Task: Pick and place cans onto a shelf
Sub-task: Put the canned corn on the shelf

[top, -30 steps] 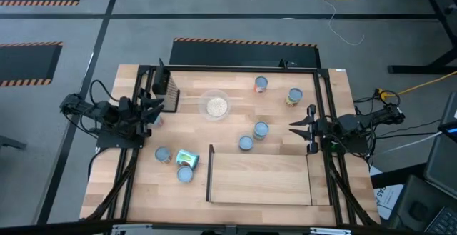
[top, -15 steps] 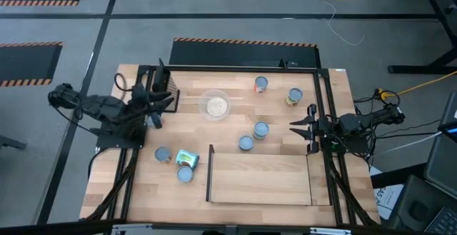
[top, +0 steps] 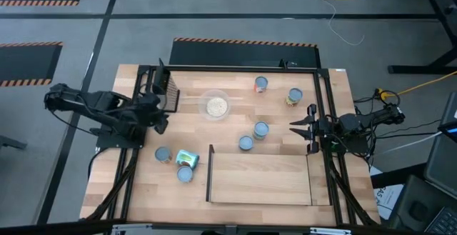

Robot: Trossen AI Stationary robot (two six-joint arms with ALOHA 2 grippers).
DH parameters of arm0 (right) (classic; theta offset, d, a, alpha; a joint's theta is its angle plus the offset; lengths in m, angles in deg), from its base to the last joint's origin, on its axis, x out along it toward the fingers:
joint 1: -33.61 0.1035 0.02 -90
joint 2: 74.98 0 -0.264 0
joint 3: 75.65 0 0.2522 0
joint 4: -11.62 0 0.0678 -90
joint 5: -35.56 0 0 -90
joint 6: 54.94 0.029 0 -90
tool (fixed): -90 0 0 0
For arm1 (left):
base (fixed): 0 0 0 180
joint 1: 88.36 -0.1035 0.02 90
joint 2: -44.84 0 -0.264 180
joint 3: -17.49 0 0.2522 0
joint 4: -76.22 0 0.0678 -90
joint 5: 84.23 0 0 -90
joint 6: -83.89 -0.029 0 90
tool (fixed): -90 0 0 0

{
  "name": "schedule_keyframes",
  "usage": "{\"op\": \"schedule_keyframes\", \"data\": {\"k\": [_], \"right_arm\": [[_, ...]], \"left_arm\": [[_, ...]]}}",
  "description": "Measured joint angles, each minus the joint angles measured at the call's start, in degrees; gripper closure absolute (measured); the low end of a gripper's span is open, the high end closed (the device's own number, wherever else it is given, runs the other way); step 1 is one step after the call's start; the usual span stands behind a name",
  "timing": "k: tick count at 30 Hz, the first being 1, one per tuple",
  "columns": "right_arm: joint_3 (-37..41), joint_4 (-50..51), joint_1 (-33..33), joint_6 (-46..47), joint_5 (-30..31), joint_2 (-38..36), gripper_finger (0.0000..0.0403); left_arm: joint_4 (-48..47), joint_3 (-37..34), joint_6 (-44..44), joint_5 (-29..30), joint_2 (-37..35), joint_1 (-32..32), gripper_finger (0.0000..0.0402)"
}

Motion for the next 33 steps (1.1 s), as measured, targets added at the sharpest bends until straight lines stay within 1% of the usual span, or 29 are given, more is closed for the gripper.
{"op": "schedule_keyframes", "data": {"k": [3,5,7,15,23,30,33], "right_arm": [[0.00,0.00,0.00,-0.06,0.00,0.00,0.0307],[0.00,0.00,0.00,-0.17,0.02,0.00,0.0307],[0.00,0.00,0.00,-0.18,0.02,0.00,0.0307],[0.00,0.02,0.01,-0.19,0.03,0.00,0.0307],[0.00,0.55,0.00,-0.15,0.02,-0.02,0.0307],[0.00,0.57,0.00,0.00,0.00,-0.02,0.0307],[0.00,0.57,0.00,0.02,0.00,-0.02,0.0307]], "left_arm": [[-7.41,0.00,2.92,-5.64,3.49,-2.90,0.0289],[-10.56,0.00,3.41,-7.66,5.58,-4.78,0.0289],[-12.23,0.00,3.28,-8.50,7.50,-6.61,0.0289],[-12.05,0.04,-2.75,-8.58,14.28,-12.95,0.0289],[-9.88,0.03,-9.49,-9.49,21.15,-18.10,0.0289],[-8.33,-1.14,-10.99,-9.82,25.67,-21.24,0.0289],[-6.21,-3.91,-10.99,-12.26,26.08,-22.30,0.0289]]}}
